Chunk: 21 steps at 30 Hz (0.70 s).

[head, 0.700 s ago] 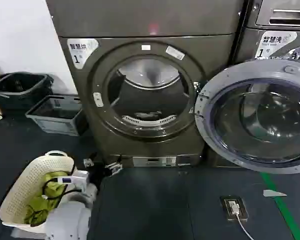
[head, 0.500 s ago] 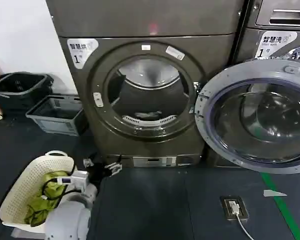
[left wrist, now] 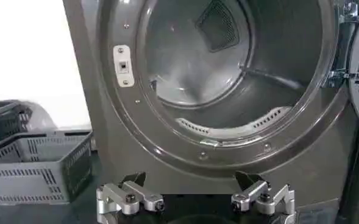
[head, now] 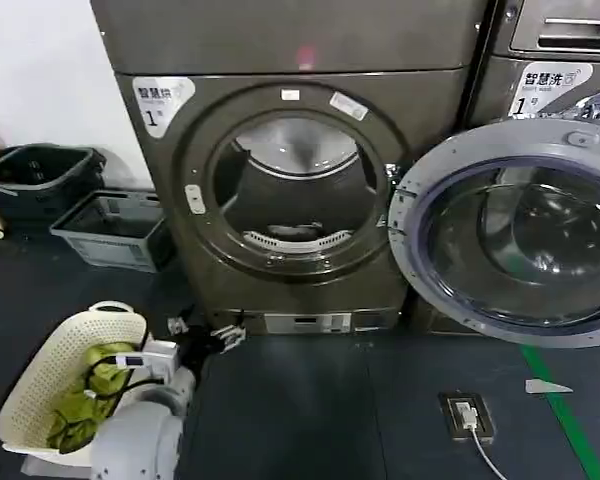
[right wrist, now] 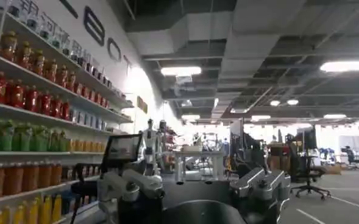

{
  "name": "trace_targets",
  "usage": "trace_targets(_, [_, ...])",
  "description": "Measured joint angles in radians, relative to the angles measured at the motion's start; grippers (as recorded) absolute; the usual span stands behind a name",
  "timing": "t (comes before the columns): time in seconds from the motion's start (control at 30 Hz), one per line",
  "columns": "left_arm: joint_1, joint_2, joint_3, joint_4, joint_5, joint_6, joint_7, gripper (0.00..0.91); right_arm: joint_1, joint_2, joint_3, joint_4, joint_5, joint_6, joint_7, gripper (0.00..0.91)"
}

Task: Grasp the clothes from the dryer.

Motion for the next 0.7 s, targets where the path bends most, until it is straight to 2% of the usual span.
trace_targets(0.7, [-0.015,-0.002,-0.002,0.015,-0.01,0.0,0.001,0.907,0.01,-0.001,-0.015,-0.009,0.001,0.004,0.009,0.907])
